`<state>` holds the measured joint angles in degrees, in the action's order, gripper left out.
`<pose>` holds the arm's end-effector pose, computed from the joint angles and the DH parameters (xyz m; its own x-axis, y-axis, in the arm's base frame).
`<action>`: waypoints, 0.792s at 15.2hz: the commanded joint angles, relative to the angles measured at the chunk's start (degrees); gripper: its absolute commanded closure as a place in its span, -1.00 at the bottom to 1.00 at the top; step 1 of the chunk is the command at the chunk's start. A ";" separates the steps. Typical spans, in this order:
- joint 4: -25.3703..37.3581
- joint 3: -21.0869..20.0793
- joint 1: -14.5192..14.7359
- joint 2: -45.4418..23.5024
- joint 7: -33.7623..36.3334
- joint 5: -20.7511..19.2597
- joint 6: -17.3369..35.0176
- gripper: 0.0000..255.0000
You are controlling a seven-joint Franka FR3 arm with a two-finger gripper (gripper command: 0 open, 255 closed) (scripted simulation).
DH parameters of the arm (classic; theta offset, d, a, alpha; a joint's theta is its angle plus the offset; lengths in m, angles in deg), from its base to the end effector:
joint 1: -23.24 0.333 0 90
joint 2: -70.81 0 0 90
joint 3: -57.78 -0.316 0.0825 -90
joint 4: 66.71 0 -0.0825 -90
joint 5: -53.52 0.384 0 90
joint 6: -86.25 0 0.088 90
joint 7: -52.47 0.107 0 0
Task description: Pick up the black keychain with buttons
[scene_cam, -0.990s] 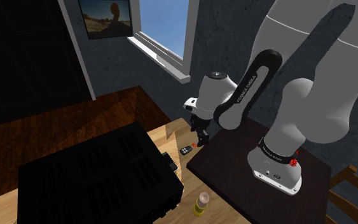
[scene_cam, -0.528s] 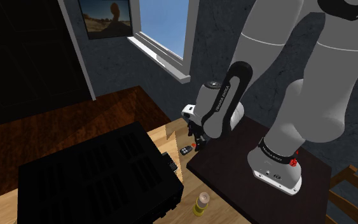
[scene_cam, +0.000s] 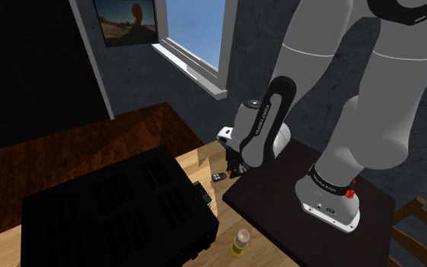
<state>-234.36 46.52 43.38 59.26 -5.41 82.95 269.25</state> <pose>0.2899 0.1304 0.1417 0.5054 0.8606 0.0620 0.8616 -0.5073 0.0184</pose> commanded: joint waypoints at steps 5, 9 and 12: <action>-0.46 1.14 1.29 1.30 0.31 -0.01 -0.89 1.00; -2.26 13.57 12.24 7.50 6.19 -7.08 -5.63 1.00; -3.57 21.59 16.61 12.20 15.71 -20.24 -8.94 1.00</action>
<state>-237.31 64.70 58.19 69.35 6.03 68.81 261.83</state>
